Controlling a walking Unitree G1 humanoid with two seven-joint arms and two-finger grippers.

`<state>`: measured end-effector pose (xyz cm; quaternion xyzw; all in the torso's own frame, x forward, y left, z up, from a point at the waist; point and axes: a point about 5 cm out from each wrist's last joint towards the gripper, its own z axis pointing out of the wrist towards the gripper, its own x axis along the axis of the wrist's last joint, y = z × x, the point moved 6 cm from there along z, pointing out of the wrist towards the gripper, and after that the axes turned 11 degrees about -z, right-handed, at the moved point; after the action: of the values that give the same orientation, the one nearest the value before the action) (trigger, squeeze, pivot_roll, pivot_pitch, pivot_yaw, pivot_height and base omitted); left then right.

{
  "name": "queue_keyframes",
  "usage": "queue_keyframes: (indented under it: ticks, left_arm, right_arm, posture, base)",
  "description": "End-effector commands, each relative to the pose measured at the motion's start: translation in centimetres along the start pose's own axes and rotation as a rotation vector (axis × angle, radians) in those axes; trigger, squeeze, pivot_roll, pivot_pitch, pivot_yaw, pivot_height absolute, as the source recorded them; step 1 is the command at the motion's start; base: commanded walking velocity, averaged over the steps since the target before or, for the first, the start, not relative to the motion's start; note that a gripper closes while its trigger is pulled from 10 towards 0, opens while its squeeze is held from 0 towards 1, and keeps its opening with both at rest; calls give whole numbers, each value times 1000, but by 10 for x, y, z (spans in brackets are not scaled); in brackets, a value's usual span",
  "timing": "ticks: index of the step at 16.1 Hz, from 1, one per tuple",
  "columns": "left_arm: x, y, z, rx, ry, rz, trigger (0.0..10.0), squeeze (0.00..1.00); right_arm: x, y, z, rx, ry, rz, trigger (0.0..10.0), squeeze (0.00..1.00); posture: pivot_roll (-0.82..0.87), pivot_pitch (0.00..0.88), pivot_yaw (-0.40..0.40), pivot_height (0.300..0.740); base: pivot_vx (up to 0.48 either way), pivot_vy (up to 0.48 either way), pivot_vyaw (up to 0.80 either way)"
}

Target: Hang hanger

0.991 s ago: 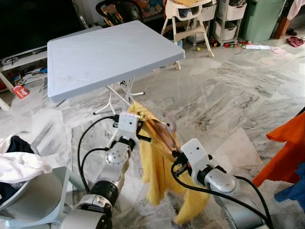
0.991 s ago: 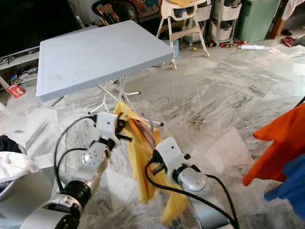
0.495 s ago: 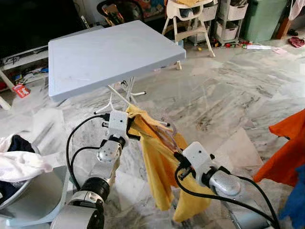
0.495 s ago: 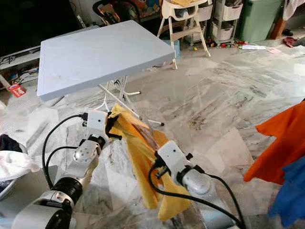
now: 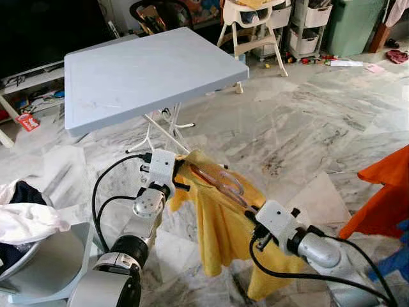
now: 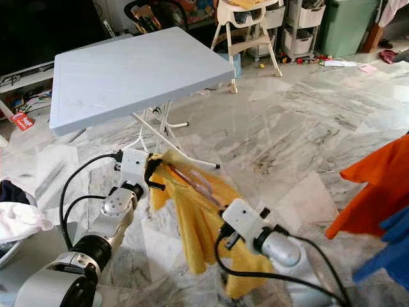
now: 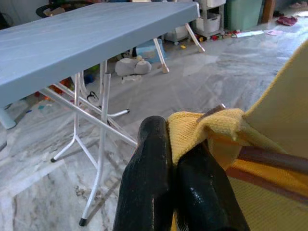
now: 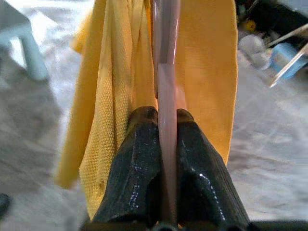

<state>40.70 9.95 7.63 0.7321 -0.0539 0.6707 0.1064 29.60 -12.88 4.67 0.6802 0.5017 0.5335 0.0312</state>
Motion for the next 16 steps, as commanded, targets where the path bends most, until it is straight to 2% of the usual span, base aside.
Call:
queue_keyframes:
  ticks: [1, 4, 6, 9, 11, 12, 16]
  left_arm:
    - [35, -52, 0, 160, 99, 37, 0, 0]
    - [30, -63, -3, 202, 79, 31, 0, 0]
    - [29, -67, -5, 207, 72, 37, 0, 0]
    - [22, -68, -6, 203, 48, 43, 0, 0]
    - [0, -56, -13, 148, -5, 42, 0, 0]
    - [-10, -50, -17, 131, -17, 49, 10000, 1000]
    - [-28, -56, -26, 158, -74, 65, 10000, 1000]
  right_arm:
    - [-48, -7, -15, 34, -171, -34, 10000, 0]
    - [-68, 3, -25, 14, -215, -37, 10000, 0]
    - [-85, 16, -36, -14, -257, -23, 10000, 0]
    - [-85, 26, -39, -38, -228, 3, 10000, 0]
    - [-61, 37, -33, -77, -115, 57, 10000, 0]
    - [-52, 37, -29, -78, -85, 54, 10000, 0]
    - [-32, 27, -24, -21, -9, 30, 10000, 0]
  posture:
    - [-198, 0, 140, 740]
    - [-196, 0, 141, 740]
    - [-194, 0, 142, 740]
    - [-192, 0, 144, 740]
    - [-195, 0, 148, 740]
    - [-193, 0, 146, 740]
    - [-187, 2, 144, 740]
  base:
    - [0, 0, 0]
    - [0, 0, 0]
    - [0, 0, 0]
    - [0, 0, 0]
    - [0, 0, 0]
    - [0, 0, 0]
    - [0, 0, 0]
